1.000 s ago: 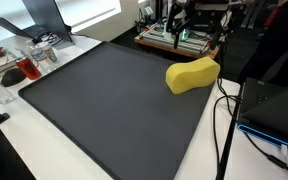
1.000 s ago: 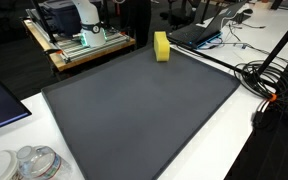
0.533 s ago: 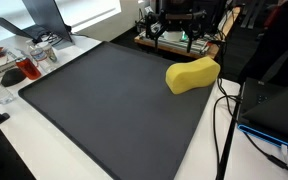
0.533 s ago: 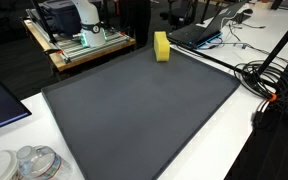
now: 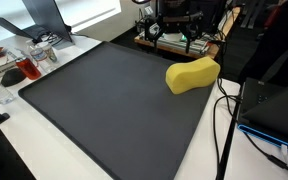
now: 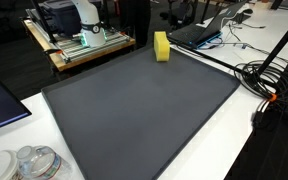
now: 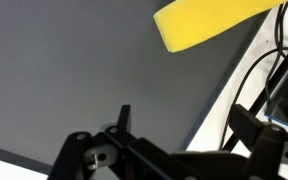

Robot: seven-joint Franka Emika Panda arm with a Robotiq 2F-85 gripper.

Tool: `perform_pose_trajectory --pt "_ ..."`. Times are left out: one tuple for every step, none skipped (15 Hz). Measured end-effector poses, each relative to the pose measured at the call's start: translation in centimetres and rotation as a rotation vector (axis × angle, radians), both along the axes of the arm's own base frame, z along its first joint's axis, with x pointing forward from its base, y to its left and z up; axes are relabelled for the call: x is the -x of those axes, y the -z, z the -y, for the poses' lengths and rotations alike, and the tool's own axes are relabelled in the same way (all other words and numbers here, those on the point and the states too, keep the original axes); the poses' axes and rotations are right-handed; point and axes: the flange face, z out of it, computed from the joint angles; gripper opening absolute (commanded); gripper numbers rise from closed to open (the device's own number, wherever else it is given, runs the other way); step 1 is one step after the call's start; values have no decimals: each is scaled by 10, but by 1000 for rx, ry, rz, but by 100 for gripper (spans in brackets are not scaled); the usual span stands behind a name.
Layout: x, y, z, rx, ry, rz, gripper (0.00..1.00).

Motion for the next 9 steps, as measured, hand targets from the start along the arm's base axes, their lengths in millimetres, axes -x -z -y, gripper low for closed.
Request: perform_pose_trajectory --pt "-3 1 9 -23 -3 -9 100" --pt "-7 2 21 -50 -2 -17 100" --pt "-11 3 33 -81 -4 -21 100" --pt "-13 4 46 -114 -8 -27 100" --pt "-14 7 58 -150 -16 -35 100" --pt "-14 10 69 -181 -26 -44 100" --pt "-11 14 79 -208 -35 -53 100" --pt "-8 20 88 -229 -42 -63 100" --pt "-3 26 96 -243 -48 -74 100"
